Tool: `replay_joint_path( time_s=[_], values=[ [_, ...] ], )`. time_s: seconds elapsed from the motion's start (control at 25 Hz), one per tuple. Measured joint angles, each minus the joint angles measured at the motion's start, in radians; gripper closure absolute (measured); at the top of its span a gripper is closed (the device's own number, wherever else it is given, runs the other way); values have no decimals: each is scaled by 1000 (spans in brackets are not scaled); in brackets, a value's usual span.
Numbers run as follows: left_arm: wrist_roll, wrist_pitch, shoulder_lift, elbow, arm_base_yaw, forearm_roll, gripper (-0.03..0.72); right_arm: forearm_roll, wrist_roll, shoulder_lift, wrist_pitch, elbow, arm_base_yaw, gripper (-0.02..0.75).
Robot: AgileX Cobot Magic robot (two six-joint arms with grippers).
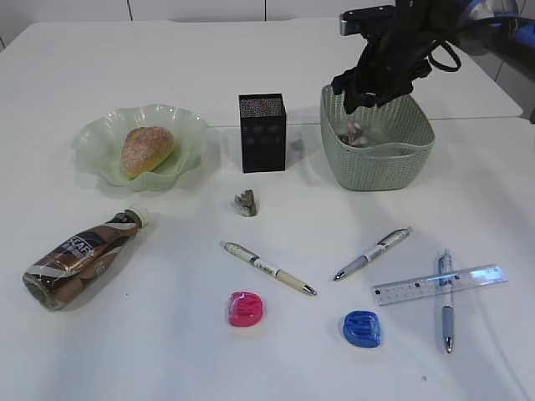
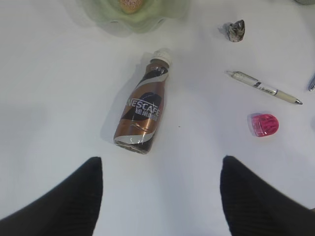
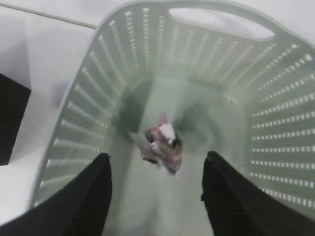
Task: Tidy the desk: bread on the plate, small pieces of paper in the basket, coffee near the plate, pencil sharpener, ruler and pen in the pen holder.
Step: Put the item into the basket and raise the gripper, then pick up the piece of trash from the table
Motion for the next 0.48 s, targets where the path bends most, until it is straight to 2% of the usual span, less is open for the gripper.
replay_joint_path(
  time_s=[0.16, 0.48],
  values=[
    [0, 0, 0, 0, 0, 0, 162, 0, 13, 2, 7, 0, -2, 219],
    [0, -2, 0, 0, 0, 0, 162, 14, 8, 2, 109, -74, 24, 212]
  ],
)
